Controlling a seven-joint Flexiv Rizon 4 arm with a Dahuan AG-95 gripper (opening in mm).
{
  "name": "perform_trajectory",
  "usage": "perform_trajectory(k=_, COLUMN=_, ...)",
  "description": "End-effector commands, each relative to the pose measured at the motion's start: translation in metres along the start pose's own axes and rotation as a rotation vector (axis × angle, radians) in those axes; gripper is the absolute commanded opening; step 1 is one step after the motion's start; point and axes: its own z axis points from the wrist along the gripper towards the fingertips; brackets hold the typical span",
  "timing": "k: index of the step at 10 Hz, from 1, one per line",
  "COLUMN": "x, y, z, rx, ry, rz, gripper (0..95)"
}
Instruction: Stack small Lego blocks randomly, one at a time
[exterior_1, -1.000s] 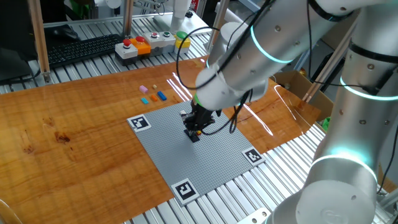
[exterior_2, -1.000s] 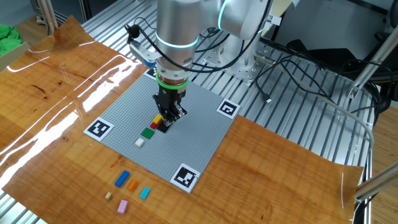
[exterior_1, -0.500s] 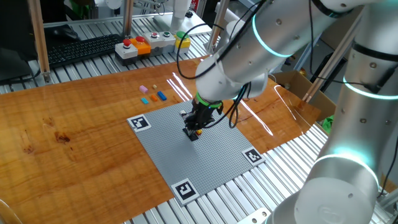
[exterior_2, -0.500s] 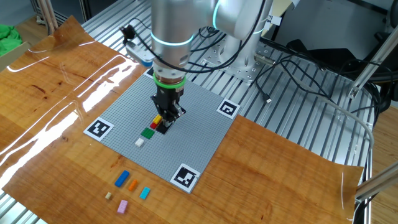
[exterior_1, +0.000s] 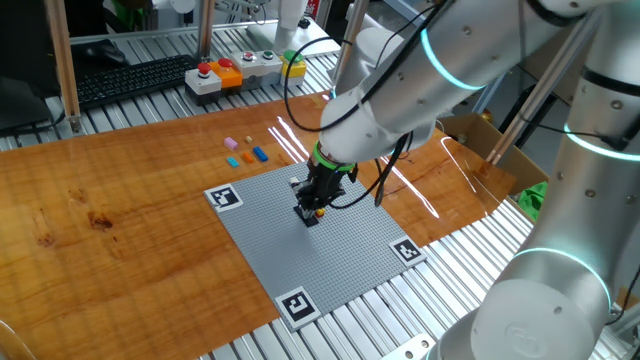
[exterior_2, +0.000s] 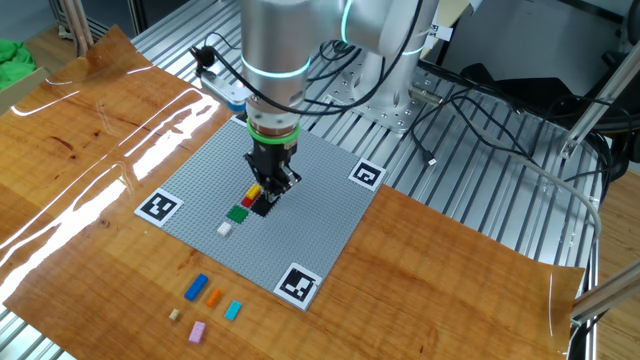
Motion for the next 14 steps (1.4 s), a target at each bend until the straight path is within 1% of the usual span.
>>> perform_trajectory(k=1, x=-0.0005, y=-0.0017, z=0.0024, rx=0.010, ry=-0.007, rz=-0.002, gripper=0.0)
perform_trajectory(k=2, x=0.0002, y=-0.0021, z=0.0023, rx=0.015, ry=-0.005, rz=-0.011, gripper=0.0)
perform_trajectory(k=6, x=0.0026, y=-0.0035, z=0.0017, rx=0.012, ry=-0.005, rz=-0.036, gripper=0.0)
perform_trajectory(k=8, x=0.0040, y=-0.0036, z=-0.0006, rx=0.010, ry=-0.003, rz=-0.039, gripper=0.0)
perform_trajectory(k=11, x=0.0050, y=-0.0029, z=-0.0048, rx=0.014, ry=0.002, rz=-0.035, gripper=0.0)
perform_trajectory(k=13, x=0.0052, y=-0.0029, z=-0.0053, rx=0.016, ry=0.001, rz=-0.038, gripper=0.0)
perform_trajectory(k=14, x=0.0055, y=-0.0031, z=-0.0054, rx=0.019, ry=-0.001, rz=-0.054, gripper=0.0)
